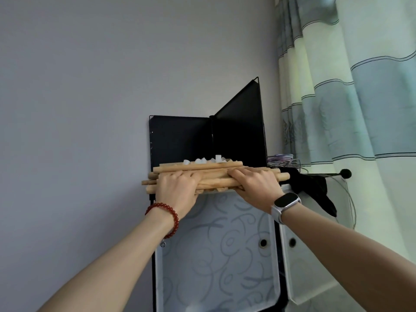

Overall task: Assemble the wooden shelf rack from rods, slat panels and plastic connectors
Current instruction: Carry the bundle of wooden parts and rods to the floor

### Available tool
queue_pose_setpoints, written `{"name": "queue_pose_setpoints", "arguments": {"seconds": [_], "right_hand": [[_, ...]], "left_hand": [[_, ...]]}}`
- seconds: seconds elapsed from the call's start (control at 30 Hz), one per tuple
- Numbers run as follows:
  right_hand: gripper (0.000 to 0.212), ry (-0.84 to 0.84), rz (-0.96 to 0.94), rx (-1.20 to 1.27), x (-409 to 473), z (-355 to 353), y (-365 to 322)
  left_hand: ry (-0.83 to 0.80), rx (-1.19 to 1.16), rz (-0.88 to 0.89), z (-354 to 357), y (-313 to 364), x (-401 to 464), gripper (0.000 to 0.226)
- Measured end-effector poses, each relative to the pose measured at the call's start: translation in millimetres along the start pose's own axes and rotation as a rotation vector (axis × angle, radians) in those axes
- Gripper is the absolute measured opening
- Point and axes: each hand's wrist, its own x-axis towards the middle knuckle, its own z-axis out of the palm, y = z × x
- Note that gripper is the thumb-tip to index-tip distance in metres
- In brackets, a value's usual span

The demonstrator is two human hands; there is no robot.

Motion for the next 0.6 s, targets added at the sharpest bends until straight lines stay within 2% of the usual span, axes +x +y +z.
{"name": "queue_pose_setpoints", "arguments": {"seconds": [0.17, 0.23, 0.33, 0.47, 0.6], "right_hand": [[0.023, 0.133, -0.053, -0.006, -19.2, -8.5, -10.4], [0.032, 0.118, -0.066, -0.040, -23.9, -16.1, -13.3], [0.058, 0.042, -0.064, -0.084, -27.6, -23.3, -12.5], [0.054, 0.080, -0.061, 0.019, -37.4, -24.0, -17.5], [0.054, 0.157, -0.049, -0.008, -49.1, -22.4, -25.1]], "left_hand": [[0.135, -0.062, 0.053, -13.6, -2.1, -20.1, 0.037], [0.144, -0.068, 0.067, -18.7, -2.6, -28.5, 0.042], [0.136, -0.047, 0.077, -22.9, -1.5, -36.3, 0.046], [0.114, -0.031, 0.068, -26.4, 4.0, -42.3, 0.049], [0.126, -0.022, 0.067, -28.2, 9.0, -51.2, 0.054]]}}
